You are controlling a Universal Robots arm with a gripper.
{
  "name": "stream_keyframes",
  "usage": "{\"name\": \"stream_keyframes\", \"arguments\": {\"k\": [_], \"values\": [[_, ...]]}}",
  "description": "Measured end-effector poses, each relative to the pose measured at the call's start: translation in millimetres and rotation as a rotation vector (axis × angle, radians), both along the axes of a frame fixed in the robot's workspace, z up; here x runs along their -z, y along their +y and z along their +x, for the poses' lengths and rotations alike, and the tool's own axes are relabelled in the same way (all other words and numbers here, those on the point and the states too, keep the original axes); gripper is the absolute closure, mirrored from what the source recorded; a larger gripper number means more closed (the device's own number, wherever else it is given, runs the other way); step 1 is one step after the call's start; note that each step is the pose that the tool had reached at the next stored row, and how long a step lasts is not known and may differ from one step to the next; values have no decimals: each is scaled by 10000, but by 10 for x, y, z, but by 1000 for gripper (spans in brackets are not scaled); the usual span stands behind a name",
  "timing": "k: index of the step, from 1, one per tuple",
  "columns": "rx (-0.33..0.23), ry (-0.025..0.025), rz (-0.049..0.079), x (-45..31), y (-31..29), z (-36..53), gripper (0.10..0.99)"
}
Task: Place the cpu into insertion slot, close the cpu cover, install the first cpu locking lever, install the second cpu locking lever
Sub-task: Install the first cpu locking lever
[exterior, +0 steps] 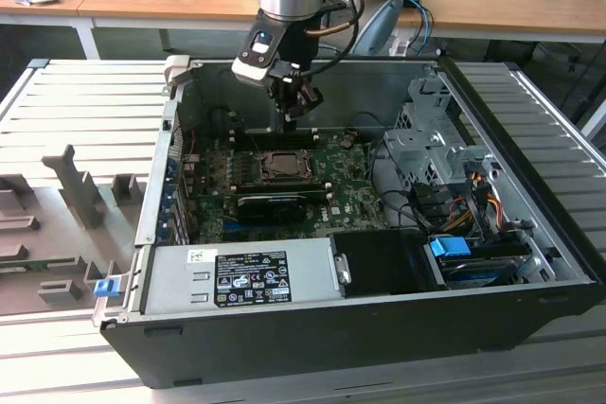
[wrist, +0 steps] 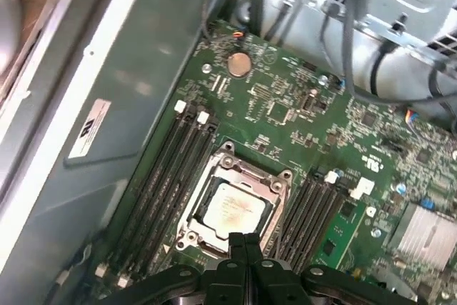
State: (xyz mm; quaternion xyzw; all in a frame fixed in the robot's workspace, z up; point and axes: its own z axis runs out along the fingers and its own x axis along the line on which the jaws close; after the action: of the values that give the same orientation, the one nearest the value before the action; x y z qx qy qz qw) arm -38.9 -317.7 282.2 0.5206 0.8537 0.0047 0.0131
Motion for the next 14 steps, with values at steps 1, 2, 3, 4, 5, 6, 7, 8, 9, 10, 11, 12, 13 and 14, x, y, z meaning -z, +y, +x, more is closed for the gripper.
{"name": "stream_keyframes", "arguments": {"k": [1,2,3,4,5,6,7,8,9,10,11,12,13,14], "values": [[-121,0,0,0,0,0,980],[-187,0,0,0,0,0,980],[-253,0,1,0,0,0,980],[-340,0,0,0,0,0,980],[-432,0,0,0,0,0,980],[-670,0,0,0,0,0,980],[-886,0,0,0,0,0,980],[-1093,0,0,0,0,0,980],[-1436,0,0,0,0,3,980],[-1800,0,0,0,0,2,980],[-1984,0,0,1,0,2,980],[-2218,0,0,1,0,2,980],[-2470,0,0,2,0,2,980],[-2666,0,0,2,0,2,980]]}}
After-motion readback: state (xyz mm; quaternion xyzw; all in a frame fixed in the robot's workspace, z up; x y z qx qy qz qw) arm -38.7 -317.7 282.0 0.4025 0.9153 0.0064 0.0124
